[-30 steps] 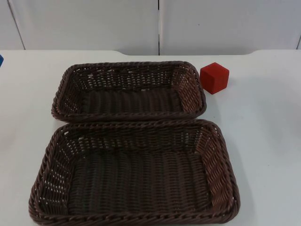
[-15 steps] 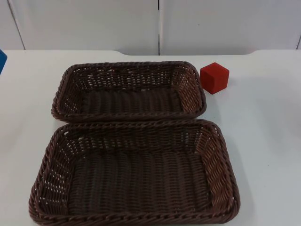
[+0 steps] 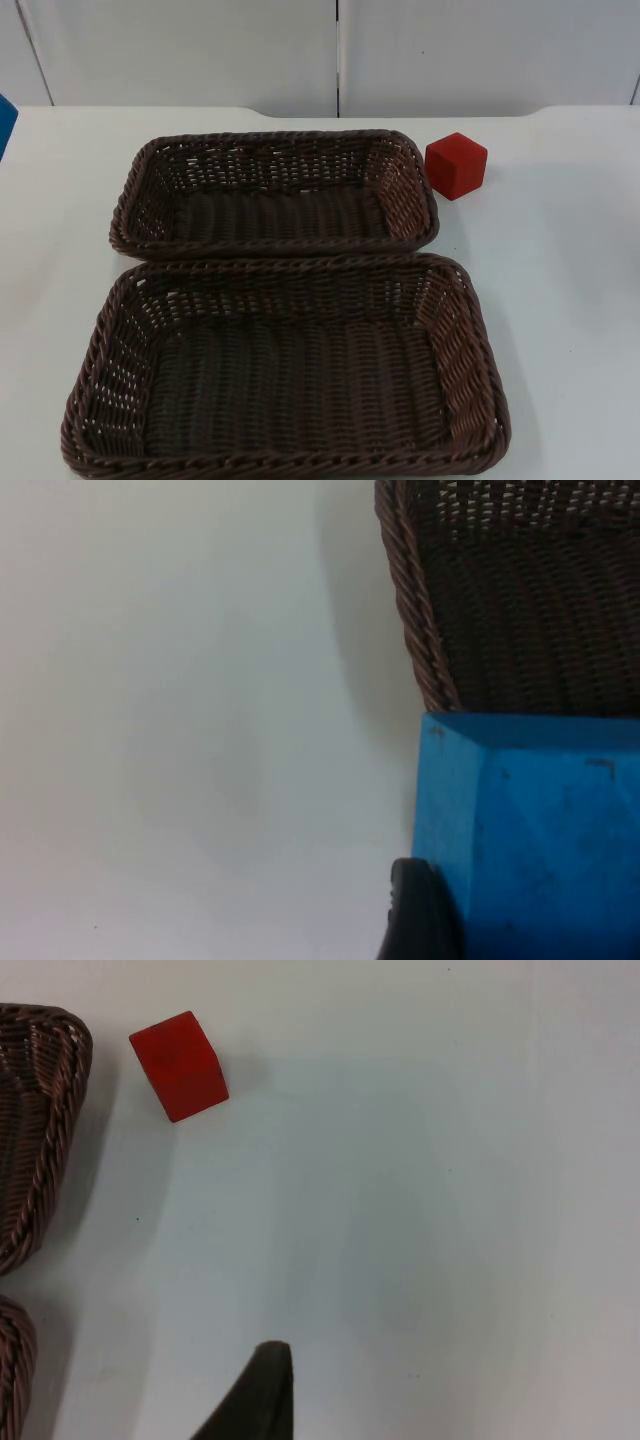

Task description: Pick up one cube with the left hand and place it into the upper basket. Pick up one cube with the right hand and place it into the lower basket.

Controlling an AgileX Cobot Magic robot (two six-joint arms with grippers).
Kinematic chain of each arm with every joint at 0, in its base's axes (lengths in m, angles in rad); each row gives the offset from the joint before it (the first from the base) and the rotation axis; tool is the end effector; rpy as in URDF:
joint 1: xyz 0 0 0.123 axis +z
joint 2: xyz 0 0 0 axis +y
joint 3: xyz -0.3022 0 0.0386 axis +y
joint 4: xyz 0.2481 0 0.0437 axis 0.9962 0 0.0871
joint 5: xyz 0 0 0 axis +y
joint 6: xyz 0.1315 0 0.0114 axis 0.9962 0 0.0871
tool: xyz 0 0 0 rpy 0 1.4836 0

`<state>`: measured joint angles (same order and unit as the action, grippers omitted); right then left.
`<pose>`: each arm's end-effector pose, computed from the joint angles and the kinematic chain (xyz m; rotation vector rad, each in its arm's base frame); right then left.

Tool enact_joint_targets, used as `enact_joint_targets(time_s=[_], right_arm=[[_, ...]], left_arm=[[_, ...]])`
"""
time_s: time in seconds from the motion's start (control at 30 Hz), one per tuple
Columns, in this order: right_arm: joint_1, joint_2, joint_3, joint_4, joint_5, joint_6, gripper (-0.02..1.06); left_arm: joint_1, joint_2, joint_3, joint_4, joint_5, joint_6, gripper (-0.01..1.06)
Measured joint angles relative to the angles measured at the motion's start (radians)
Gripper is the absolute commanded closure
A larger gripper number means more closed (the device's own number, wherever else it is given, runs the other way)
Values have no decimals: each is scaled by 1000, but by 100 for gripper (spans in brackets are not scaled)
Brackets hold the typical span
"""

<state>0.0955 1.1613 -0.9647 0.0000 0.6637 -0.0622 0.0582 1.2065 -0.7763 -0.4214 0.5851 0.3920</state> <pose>0.2602 0.0249 0.3177 -0.1846 2.3367 0.0164 0.2546 -0.0151 0.2557 0.0703 2.4397 -0.2386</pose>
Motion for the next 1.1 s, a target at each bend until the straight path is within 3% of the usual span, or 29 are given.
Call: enact_joint_targets(time_s=[0.33, 0.53, 0.8, 1.1], right_arm=[[0, 0, 0, 0, 0, 0, -1], [0, 0, 0, 6, 4, 0, -1], [0, 0, 0, 6, 33, 0, -1], [0, 0, 0, 0, 37, 2, -1]], left_arm=[[-8, 7, 0, -72, -35, 44, 105], [-104, 74, -25, -96, -37, 70, 105], [-222, 234, -164, -90, -39, 73, 105], [-240, 427, -351, -86, 16, 75, 105]])
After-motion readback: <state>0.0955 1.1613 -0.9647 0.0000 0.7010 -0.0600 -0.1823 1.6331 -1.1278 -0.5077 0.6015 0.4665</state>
